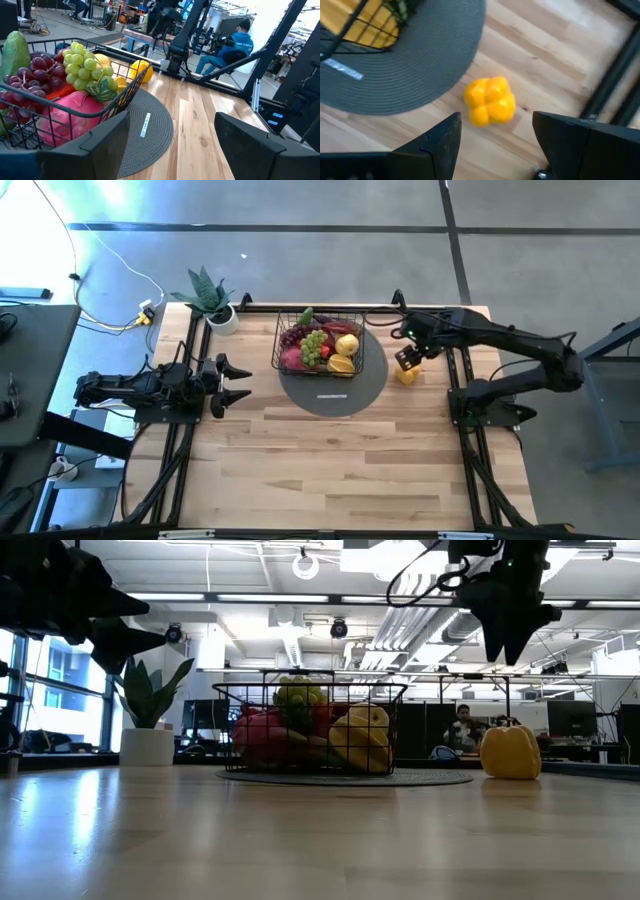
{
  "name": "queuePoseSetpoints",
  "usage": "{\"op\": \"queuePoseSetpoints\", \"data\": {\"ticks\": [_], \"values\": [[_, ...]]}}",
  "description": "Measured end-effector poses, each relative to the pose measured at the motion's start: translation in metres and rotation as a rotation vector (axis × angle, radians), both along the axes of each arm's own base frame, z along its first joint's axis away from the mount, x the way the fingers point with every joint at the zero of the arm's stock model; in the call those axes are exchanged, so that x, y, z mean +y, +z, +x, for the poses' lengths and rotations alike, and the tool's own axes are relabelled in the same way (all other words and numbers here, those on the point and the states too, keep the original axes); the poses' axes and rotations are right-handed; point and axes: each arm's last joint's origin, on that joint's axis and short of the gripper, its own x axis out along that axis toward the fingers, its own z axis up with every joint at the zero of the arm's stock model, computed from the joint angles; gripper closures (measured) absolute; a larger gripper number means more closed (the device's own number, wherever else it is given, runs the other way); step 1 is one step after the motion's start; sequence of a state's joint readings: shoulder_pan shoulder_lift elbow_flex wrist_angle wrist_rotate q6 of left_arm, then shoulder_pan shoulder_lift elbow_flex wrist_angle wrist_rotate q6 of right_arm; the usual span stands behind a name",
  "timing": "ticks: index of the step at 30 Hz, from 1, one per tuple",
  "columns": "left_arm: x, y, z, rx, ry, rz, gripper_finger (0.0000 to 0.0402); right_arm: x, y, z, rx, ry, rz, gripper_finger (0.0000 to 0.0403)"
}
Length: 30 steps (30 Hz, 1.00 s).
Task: Build produce basket
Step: Put the yellow bell pepper into the black wire basket
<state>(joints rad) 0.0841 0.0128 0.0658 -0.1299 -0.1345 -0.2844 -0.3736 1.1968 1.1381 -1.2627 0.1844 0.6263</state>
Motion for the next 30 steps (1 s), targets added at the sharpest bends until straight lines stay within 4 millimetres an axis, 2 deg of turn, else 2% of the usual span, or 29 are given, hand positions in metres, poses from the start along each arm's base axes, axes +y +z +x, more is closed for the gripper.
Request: {"op": "queuePoseSetpoints", "data": {"ticks": [6,14,17,26,30], "values": [[0.0,0.0,0.0,0.0,0.0,0.0,0.0119,-0.008,-0.02,0.001,-0.032,0.036,0.034,0.0176],[0.0,0.0,0.0,0.0,0.0,0.0,0.0119,-0.018,-0.049,-0.007,0.013,0.041,0.053,0.0164],[0.0,0.0,0.0,0.0,0.0,0.0,0.0119,-0.021,-0.058,-0.008,-0.003,0.053,0.06,0.0138],[0.0,0.0,0.0,0.0,0.0,0.0,0.0119,-0.028,-0.079,-0.014,0.001,0.083,0.062,0.0022],[0.0,0.0,0.0,0.0,0.0,0.0,0.0119,-0.029,-0.091,-0.013,0.016,0.084,0.075,0.0008]]}}
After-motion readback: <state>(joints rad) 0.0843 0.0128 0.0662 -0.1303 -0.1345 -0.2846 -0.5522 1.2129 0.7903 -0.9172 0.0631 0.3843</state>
